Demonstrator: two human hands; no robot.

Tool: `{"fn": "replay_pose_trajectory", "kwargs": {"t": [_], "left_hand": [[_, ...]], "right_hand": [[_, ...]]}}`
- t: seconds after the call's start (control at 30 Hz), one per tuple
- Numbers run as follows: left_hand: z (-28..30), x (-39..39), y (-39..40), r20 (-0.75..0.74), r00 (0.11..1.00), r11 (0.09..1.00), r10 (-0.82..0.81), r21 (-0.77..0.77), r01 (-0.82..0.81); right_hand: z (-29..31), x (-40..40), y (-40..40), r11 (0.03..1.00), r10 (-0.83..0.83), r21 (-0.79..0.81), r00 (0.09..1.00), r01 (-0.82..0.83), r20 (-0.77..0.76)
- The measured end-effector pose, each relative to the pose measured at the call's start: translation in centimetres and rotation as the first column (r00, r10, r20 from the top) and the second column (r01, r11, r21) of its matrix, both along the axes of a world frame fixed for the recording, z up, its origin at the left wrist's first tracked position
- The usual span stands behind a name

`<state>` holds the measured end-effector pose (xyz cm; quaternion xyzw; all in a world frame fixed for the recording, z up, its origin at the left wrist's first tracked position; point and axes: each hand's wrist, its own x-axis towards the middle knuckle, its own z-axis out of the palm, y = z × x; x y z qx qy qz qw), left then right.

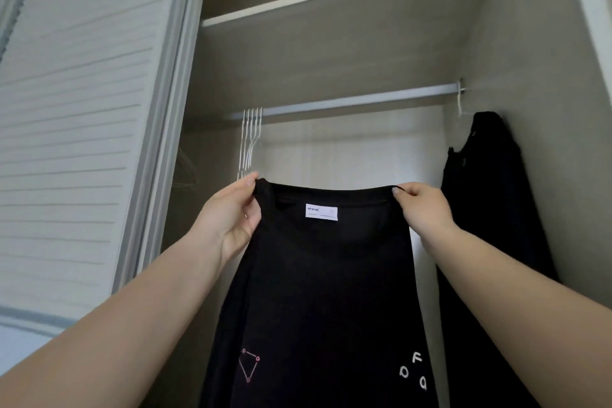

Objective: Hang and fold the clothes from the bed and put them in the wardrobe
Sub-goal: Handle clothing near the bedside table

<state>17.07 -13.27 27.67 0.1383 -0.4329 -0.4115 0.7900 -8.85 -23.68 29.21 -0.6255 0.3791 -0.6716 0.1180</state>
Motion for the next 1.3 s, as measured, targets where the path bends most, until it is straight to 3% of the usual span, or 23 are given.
{"fn": "replay_pose_trajectory", "kwargs": {"t": [0.3, 0.47, 0.77, 1.07, 1.2, 1.3], "left_hand": [[3.5, -0.4, -5.6, 0.010, 0.989, 0.988, 0.149, -0.034, -0.149], [3.8, 1.8, -7.4, 0.016, 0.973, 0.971, 0.231, -0.067, -0.230], [3.0, 5.8, -10.0, 0.082, 0.956, 0.959, 0.282, -0.040, -0.280], [4.7, 9.0, -11.6, 0.225, 0.940, 0.967, 0.255, -0.077, -0.244], [5.2, 9.9, -11.7, 0.204, 0.939, 0.961, 0.276, -0.093, -0.262], [5.2, 11.0, -11.7, 0.181, 0.941, 0.957, 0.288, -0.087, -0.276]], "right_hand": [[2.2, 1.0, -6.6, 0.994, 0.042, 0.103, 0.982, -0.023, -0.182], [3.5, 5.4, -8.5, 0.996, 0.083, 0.049, 0.931, -0.070, -0.356], [8.0, 18.0, -9.8, 0.966, 0.155, -0.130, 0.905, -0.222, -0.397], [12.2, 26.4, -9.1, 0.967, 0.171, -0.102, 0.895, -0.232, -0.412], [12.1, 28.5, -10.1, 0.980, 0.148, -0.061, 0.892, -0.192, -0.428], [12.1, 29.7, -11.5, 0.980, 0.167, -0.044, 0.928, -0.192, -0.332]]}}
